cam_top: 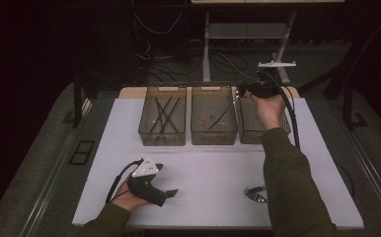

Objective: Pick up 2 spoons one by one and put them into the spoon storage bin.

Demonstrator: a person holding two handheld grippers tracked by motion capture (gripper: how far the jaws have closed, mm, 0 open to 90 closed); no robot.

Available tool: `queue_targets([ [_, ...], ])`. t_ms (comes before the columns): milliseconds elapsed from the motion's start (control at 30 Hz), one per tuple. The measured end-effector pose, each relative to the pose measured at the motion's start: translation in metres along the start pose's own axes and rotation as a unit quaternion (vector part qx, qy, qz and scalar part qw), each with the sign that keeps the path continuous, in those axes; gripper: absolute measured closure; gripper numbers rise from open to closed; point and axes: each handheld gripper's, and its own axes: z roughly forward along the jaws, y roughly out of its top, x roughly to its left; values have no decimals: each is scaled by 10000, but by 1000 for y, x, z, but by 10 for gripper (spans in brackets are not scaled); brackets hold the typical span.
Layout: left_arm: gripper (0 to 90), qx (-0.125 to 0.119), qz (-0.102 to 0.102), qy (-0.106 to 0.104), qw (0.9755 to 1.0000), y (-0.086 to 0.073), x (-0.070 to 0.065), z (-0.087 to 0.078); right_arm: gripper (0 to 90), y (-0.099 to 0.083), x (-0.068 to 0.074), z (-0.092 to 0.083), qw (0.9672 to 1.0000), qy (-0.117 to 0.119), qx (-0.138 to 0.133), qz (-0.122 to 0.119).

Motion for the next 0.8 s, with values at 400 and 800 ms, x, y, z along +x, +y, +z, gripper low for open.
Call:
queue_targets([
  [400, 0, 29, 86, 2, 10000, 0, 1, -1, 892, -16, 29, 47, 9992, 229, 327, 25],
  [800, 0, 37, 74, -14, 10000, 0, 0, 0, 473, -27, 28, 48, 9957, 564, 670, -290],
])
